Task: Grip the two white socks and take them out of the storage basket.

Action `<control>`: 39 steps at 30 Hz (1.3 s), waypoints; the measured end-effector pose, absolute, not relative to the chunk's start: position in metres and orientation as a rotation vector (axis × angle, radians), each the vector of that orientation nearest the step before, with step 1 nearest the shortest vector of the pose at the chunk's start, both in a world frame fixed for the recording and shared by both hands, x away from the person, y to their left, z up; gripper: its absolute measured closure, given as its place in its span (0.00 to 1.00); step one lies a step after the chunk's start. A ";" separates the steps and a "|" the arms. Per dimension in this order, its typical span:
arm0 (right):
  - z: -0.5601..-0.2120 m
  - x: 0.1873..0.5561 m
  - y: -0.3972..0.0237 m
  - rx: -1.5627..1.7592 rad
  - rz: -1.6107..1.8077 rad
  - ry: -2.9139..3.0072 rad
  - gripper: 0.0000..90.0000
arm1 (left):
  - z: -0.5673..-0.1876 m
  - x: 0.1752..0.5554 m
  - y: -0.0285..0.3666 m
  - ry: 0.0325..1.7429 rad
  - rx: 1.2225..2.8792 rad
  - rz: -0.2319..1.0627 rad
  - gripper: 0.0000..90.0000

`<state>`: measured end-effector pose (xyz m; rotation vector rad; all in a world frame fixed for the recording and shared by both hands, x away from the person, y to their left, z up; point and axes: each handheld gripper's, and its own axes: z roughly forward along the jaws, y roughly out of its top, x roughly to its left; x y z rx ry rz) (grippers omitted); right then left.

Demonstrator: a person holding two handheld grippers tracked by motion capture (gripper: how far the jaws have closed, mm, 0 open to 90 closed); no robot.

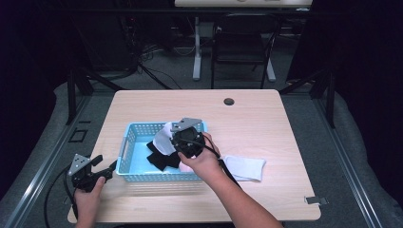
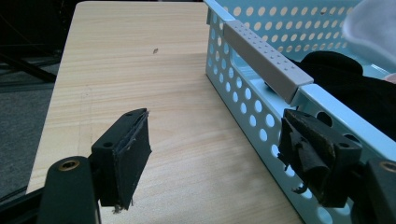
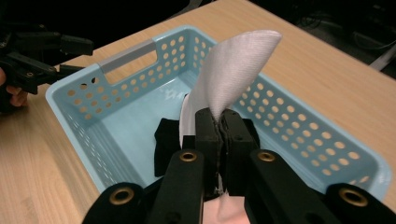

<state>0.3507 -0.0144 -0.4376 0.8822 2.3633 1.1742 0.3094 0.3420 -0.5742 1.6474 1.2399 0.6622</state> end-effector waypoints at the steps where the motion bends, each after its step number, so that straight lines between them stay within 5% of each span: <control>1: -0.434 0.349 -0.017 0.877 1.192 2.349 0.97 | -0.574 0.309 0.342 1.240 1.648 0.663 0.27; 22: -0.389 0.309 -0.083 0.914 1.409 2.202 0.97 | -0.574 0.309 0.342 1.248 1.649 0.668 0.27; 39: -0.396 0.296 -0.144 1.050 1.373 2.130 0.97 | -0.574 0.309 0.341 1.244 1.653 0.668 0.27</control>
